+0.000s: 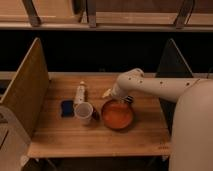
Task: Pick up the ceramic bowl
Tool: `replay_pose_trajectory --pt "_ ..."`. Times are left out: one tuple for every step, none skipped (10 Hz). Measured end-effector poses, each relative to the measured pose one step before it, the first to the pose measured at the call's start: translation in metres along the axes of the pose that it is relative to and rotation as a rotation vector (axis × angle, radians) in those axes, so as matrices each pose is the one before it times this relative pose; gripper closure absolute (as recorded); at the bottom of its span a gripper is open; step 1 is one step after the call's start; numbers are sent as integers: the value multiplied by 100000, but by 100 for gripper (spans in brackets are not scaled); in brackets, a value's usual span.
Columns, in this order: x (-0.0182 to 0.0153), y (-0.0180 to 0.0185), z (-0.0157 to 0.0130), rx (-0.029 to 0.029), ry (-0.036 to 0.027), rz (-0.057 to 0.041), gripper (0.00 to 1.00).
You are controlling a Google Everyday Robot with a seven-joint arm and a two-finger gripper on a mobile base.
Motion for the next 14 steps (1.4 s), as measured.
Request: replay_pose_trajectory --pt "269 377 616 -564 1667 -161 35" --pt "205 182 571 -525 1635 195 35" --pt "385 313 1018 -851 2978 399 35" --pt "453 380 1189 -307 3305 -33 35" --pt "390 240 1031 113 2829 -245 35" --pt "380 90 1104 104 3231 85 35" --pt "307 -59 1133 257 3264 101 36" --pt "4 96 586 -12 2076 -327 42" --pt "-75 -70 437 377 1607 -792 52" --pt "-303 -269 171 919 471 -582 62" --pt "-337 116 88 537 134 -806 74" --pt "-174 151 18 242 -4 -561 82" --pt "-215 292 -22 169 -13 -640 93" --pt "-231 97 -140 215 -473 -484 98"
